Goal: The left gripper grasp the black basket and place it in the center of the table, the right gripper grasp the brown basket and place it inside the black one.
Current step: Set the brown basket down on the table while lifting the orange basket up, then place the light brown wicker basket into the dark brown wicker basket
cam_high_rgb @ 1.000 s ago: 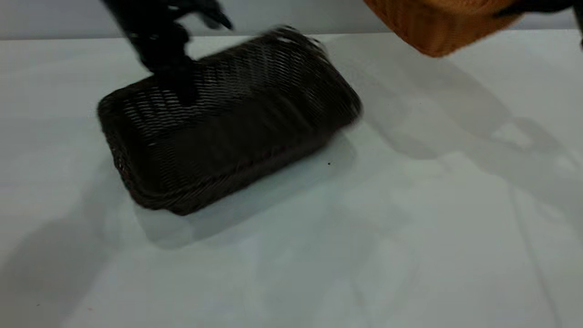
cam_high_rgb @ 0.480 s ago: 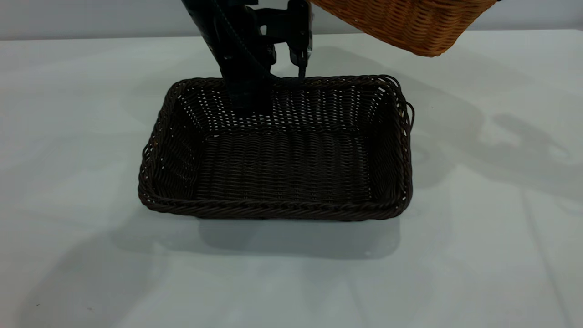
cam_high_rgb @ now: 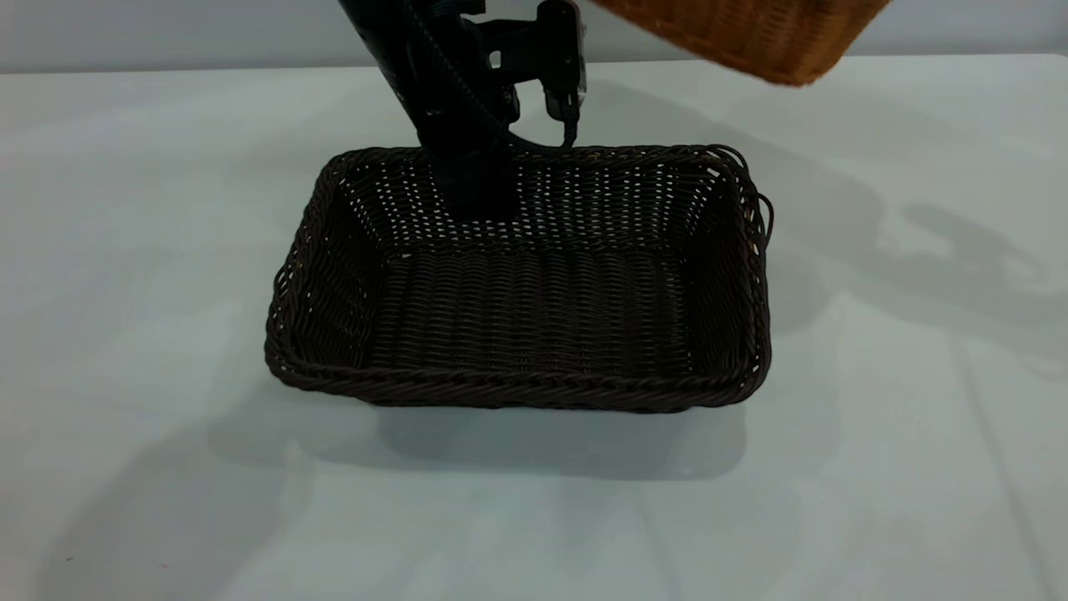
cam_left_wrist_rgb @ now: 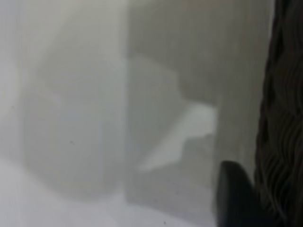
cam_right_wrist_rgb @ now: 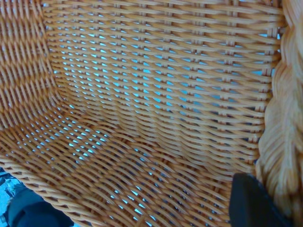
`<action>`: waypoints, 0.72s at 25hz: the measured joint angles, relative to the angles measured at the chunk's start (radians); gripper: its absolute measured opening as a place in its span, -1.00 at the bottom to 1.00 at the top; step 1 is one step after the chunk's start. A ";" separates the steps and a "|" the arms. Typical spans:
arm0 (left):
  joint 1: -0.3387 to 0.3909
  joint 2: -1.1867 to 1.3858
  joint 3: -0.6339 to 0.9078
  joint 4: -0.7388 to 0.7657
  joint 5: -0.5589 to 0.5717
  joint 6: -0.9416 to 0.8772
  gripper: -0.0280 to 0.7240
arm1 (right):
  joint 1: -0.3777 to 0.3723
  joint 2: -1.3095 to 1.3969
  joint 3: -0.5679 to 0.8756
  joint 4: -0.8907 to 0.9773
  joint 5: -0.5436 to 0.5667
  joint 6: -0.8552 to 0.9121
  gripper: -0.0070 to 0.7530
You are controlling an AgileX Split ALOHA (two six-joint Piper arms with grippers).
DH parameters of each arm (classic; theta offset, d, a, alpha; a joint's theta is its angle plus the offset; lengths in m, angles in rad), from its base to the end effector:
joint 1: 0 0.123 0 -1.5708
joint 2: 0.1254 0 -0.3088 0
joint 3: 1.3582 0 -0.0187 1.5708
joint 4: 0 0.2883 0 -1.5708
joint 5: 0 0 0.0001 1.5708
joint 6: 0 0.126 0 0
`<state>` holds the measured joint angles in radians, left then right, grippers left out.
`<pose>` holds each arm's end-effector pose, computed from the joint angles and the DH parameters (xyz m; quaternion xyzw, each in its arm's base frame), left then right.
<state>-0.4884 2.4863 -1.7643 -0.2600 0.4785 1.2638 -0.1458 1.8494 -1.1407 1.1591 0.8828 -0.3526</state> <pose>0.4932 -0.2790 0.0117 0.6788 0.6939 0.0070 0.2400 0.4176 0.0289 0.1760 0.2454 0.8662 0.4141 0.1341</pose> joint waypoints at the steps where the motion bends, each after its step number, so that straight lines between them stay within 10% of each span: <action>1: -0.001 0.000 0.000 -0.004 -0.001 -0.001 -0.10 | 0.000 0.000 -0.015 -0.009 0.000 0.000 -0.80; 7: -0.003 -0.058 0.000 -0.010 0.099 -0.013 0.35 | -0.008 0.000 -0.097 -0.097 0.005 0.030 -0.80; 18: -0.003 -0.461 0.000 0.054 0.608 -0.060 0.22 | -0.021 0.059 -0.126 -0.259 0.043 0.092 -0.79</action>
<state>-0.4913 2.0257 -1.7643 -0.2060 1.0862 1.2041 -0.1670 1.9087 -1.2663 0.9004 0.9257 -0.2607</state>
